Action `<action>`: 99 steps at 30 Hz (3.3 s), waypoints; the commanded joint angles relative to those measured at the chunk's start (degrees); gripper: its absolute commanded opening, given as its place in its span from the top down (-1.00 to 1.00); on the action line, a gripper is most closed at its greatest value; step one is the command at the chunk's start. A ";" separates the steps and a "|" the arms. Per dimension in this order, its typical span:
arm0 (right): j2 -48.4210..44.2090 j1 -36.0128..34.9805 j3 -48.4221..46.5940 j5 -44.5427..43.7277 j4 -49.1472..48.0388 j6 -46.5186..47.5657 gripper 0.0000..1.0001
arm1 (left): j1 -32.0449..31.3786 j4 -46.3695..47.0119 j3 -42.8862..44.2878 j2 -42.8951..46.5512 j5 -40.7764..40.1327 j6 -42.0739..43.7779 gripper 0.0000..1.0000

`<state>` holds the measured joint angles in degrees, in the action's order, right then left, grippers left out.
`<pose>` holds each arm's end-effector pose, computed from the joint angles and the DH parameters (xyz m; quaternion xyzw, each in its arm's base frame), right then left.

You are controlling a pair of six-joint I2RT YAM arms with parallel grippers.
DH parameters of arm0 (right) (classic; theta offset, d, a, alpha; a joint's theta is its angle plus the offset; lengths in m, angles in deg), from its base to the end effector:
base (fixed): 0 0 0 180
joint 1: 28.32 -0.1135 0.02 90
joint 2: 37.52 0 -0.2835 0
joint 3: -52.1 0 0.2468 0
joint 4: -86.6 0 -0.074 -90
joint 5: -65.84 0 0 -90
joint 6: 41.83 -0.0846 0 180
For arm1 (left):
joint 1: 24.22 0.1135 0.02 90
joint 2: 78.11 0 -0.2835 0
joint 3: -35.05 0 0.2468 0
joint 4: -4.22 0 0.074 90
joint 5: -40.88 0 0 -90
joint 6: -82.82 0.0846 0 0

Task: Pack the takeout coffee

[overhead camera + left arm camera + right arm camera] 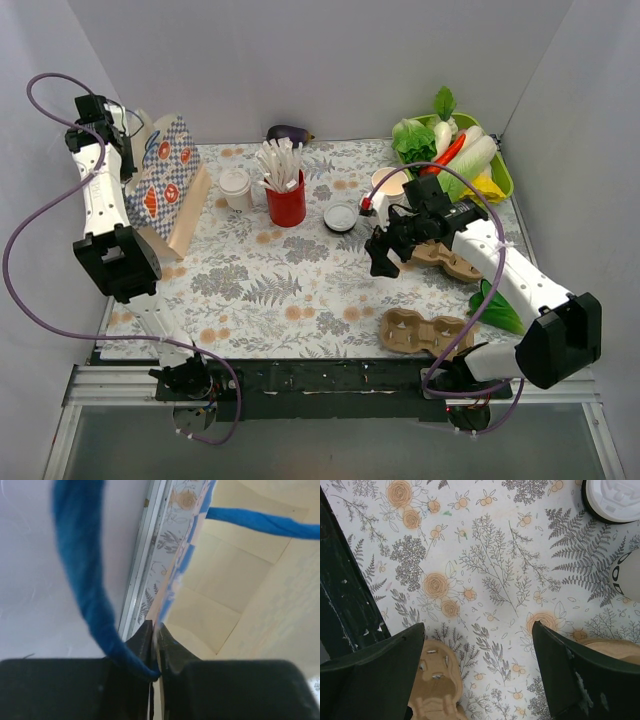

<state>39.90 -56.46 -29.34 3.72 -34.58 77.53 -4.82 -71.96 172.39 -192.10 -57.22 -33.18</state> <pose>0.2372 0.1718 0.2859 -0.5088 0.7760 0.2265 0.2959 0.4272 0.1631 0.3446 -0.3856 0.8636 0.0485 0.3212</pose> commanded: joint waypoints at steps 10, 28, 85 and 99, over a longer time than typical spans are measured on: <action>-2.11 0.10 3.12 0.60 -3.35 1.40 -0.90 | -0.06 -0.12 -6.63 21.96 3.17 -0.19 1.00; 0.53 0.19 3.12 -2.12 -4.24 2.01 -0.90 | -0.24 14.29 -23.77 50.18 24.17 3.77 1.00; -5.09 14.25 3.91 5.35 18.60 23.79 -0.85 | -30.03 -16.73 -33.28 36.50 60.30 24.07 0.15; -26.88 14.17 26.41 -3.01 20.63 40.77 -0.80 | -28.72 19.98 -37.47 38.49 65.49 -7.35 -0.59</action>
<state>16.93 -42.43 -4.75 1.77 -15.45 114.19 -34.59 -67.17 137.29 -157.41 5.40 -26.17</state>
